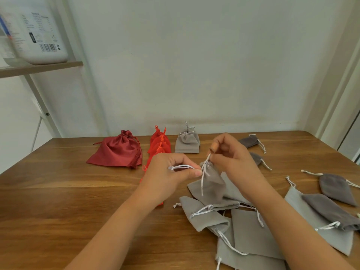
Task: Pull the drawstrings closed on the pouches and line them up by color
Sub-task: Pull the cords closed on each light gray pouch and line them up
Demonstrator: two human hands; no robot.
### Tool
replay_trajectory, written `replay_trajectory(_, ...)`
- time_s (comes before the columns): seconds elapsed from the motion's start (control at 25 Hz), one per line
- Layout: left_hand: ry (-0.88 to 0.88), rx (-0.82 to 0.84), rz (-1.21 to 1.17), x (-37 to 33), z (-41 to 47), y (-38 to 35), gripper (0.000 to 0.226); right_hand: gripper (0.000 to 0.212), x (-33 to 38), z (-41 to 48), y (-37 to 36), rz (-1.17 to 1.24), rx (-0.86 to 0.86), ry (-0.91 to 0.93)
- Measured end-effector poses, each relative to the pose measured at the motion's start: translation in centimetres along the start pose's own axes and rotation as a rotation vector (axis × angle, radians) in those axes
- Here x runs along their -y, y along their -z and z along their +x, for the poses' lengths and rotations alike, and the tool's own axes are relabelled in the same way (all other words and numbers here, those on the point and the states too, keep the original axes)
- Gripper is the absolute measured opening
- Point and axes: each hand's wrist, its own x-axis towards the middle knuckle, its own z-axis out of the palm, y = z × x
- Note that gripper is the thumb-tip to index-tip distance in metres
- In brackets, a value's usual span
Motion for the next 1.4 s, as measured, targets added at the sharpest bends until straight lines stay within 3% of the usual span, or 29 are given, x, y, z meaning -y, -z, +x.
replay_trajectory(0.08, -0.016, 0.006, 0.036, 0.3, 0.0, 0.0, 0.008, 0.023, -0.2, 0.2, 0.2, 0.232, 0.068, -0.097)
replay_trajectory(0.16, -0.029, -0.011, 0.042, 0.5, 0.1, 0.0, 0.008, 0.020, -0.4, 0.4, 0.4, 0.189, 0.071, -0.074)
replay_trajectory(0.36, -0.031, -0.035, -0.043, -0.2, -0.1, -0.3, 0.010, 0.024, -0.4, 0.1, 0.3, -0.518, -0.032, 0.303)
replay_trajectory(0.48, -0.046, -0.037, -0.080, -0.5, -0.1, -0.3, 0.008, 0.018, -1.2, 0.4, -0.1, -0.749, -0.112, 0.569)
replay_trajectory(0.56, -0.047, -0.025, -0.077, -0.6, -0.2, -0.4, 0.008, 0.025, -1.2, 0.4, -0.3, -0.588, -0.122, 0.444)
replay_trajectory(0.68, -0.052, 0.016, -0.028, -0.5, -0.5, -0.9, 0.006, 0.033, -0.8, 0.4, -0.1, -0.014, -0.041, 0.040)
replay_trajectory(0.76, -0.062, 0.012, -0.035, -0.4, -0.5, -0.9, 0.005, 0.029, -0.9, 0.7, 0.0, 0.077, -0.078, 0.003)
replay_trajectory(1.16, -0.106, 0.003, -0.117, -1.1, -0.7, -1.1, 0.010, 0.037, -0.5, 0.2, -0.2, -0.364, -0.081, 0.335)
replay_trajectory(1.4, -0.115, 0.003, -0.134, -1.0, -0.5, -0.7, 0.005, 0.033, -1.3, 0.3, -0.3, -0.420, -0.079, 0.370)
